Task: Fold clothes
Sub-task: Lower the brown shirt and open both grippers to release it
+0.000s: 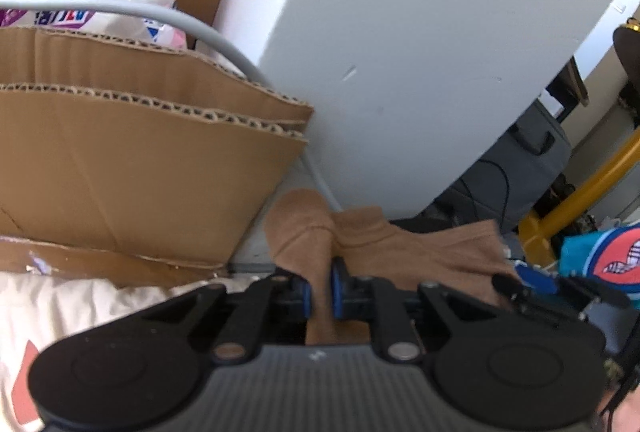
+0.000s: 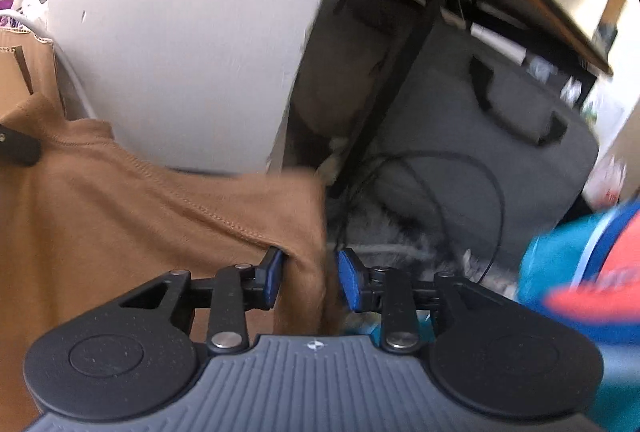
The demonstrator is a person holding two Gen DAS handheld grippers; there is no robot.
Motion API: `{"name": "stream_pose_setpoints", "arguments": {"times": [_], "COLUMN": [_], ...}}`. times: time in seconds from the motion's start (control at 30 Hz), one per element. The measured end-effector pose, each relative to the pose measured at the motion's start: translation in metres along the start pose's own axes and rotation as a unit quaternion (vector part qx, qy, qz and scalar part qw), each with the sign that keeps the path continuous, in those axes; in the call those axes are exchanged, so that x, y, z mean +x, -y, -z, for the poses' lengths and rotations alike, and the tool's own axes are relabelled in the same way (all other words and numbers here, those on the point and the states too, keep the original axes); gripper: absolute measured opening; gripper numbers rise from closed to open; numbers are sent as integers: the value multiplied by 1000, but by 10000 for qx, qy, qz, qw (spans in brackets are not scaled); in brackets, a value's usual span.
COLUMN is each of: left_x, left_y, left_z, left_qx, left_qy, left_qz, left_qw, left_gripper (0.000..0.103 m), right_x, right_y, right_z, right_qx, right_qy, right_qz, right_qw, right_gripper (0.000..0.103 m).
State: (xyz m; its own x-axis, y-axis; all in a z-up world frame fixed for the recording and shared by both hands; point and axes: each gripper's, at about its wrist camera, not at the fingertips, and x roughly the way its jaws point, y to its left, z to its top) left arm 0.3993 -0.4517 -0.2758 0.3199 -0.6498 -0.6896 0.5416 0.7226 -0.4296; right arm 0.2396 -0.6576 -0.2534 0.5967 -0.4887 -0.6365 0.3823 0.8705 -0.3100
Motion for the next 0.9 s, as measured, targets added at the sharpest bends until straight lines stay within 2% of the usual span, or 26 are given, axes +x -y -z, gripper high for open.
{"name": "stream_pose_setpoints", "arguments": {"times": [0.03, 0.13, 0.2, 0.27, 0.3, 0.33, 0.37, 0.4, 0.43, 0.5, 0.6, 0.67, 0.8, 0.9], "left_x": [-2, -8, -16, -24, -27, -31, -36, -40, -44, -48, -46, -33, -8, 7], "left_y": [-1, -2, -3, -4, -5, -7, -7, -8, -7, -3, 7, 16, 29, 24], "left_z": [-2, -6, -7, -9, -10, -10, -9, -8, -7, -2, 5, 6, 4, -2], "left_qx": [17, 93, 217, 321, 341, 374, 430, 493, 540, 598, 763, 821, 1202, 1161], "left_qy": [-15, -60, 58, 148, 152, 160, 194, 241, 278, 298, 205, 9, -168, -182], "left_qz": [9, -39, -255, -451, -412, -335, -288, -262, -213, -16, 196, 265, 26, -84], "left_qw": [10000, 9999, 9994, 9984, 9985, 9986, 9985, 9981, 9979, 9978, 9967, 9963, 9926, 9930], "left_gripper": [13, 22, 48, 54, 52, 52, 48, 41, 38, 29, 27, 24, 23, 22], "right_x": [-3, -14, -23, -32, -37, -39, -38, -36, -35, -30, -20, -10, 12, 26], "right_y": [2, 19, 29, 27, 26, 24, 23, 20, 17, 8, 2, 4, 5, 2], "right_z": [-5, -23, -28, -22, -19, -14, -8, -2, 4, 15, 22, 22, 17, 14], "right_qx": [-31, 214, 546, 627, 649, 702, 778, 842, 868, 838, 918, 1052, 1157, 1109], "right_qy": [41, 168, 200, 227, 244, 220, 143, 42, -41, -154, -301, -385, -568, -673], "right_qz": [32, 208, 13, -207, -316, -425, -527, -613, -668, -712, -694, -655, -612, -579], "right_qw": [10000, 9994, 9983, 9976, 9971, 9964, 9955, 9946, 9940, 9938, 9929, 9915, 9898, 9899], "right_gripper": [38, 38, 38, 37, 37, 29, 12, 5, 3, 3, 3, 3, 5, 5]}}
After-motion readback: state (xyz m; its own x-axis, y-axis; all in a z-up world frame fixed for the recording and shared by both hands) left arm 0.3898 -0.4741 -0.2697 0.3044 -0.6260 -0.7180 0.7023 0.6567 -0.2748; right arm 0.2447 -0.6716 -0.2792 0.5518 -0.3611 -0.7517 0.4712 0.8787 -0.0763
